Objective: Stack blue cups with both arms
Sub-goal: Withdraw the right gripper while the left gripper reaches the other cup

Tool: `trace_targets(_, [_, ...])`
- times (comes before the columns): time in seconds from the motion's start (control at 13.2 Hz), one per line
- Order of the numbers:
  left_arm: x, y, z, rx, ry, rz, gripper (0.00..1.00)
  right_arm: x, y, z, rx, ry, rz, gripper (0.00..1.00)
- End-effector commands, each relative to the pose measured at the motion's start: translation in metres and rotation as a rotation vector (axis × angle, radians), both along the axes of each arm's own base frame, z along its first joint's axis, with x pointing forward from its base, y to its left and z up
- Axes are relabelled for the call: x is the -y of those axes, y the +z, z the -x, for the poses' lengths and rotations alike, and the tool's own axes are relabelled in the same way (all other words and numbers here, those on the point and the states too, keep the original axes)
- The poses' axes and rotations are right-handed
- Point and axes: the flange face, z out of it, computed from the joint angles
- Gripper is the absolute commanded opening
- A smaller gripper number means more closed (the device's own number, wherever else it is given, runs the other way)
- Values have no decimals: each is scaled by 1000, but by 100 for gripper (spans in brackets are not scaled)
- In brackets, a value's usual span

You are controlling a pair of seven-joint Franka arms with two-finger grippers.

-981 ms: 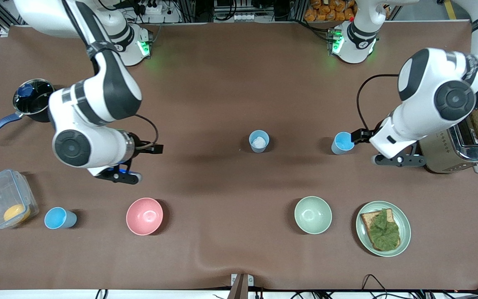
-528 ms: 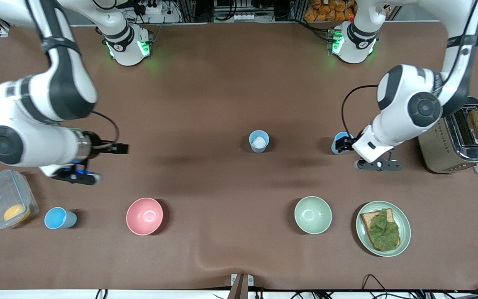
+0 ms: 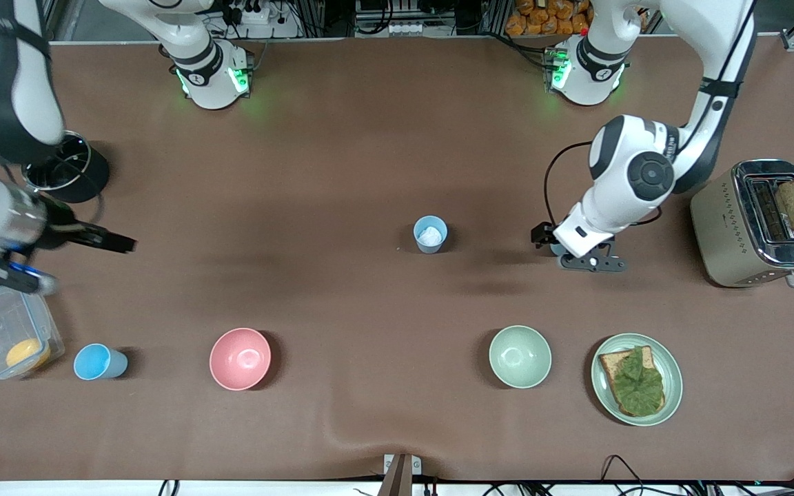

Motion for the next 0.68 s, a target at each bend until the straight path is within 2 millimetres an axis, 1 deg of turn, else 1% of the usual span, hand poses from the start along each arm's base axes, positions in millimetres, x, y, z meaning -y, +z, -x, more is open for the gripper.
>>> trace_targets(0.0, [0, -13, 14, 4, 21, 9, 100, 9, 41, 36, 78, 88, 21, 100])
trace_targets(0.08, [-3, -18, 17, 4, 25, 8, 100, 9, 50, 42, 74, 82, 22, 100])
trace_targets(0.15, [-5, -22, 20, 4, 28, 7, 100, 15, 57, 49, 63, 71, 23, 100])
trace_targets(0.3, [-7, -37, 25, 0, 30, 6, 100, 30, 74, 59, 78, 54, 25, 100])
trace_targets(0.38, [-9, -43, 26, -2, 34, 5, 100, 42, 78, 65, 66, 31, 22, 100])
trace_targets(0.45, [-10, -48, 26, -7, 36, 3, 100, 44, 78, 74, 25, 27, 18, 100])
trace_targets(0.53, [-12, -51, 26, -12, 39, 2, 100, 41, 84, 74, 30, 35, 19, 100])
trace_targets(0.6, [-16, -52, 25, -16, 45, 1, 100, 37, 95, 74, 47, 41, 21, 100])
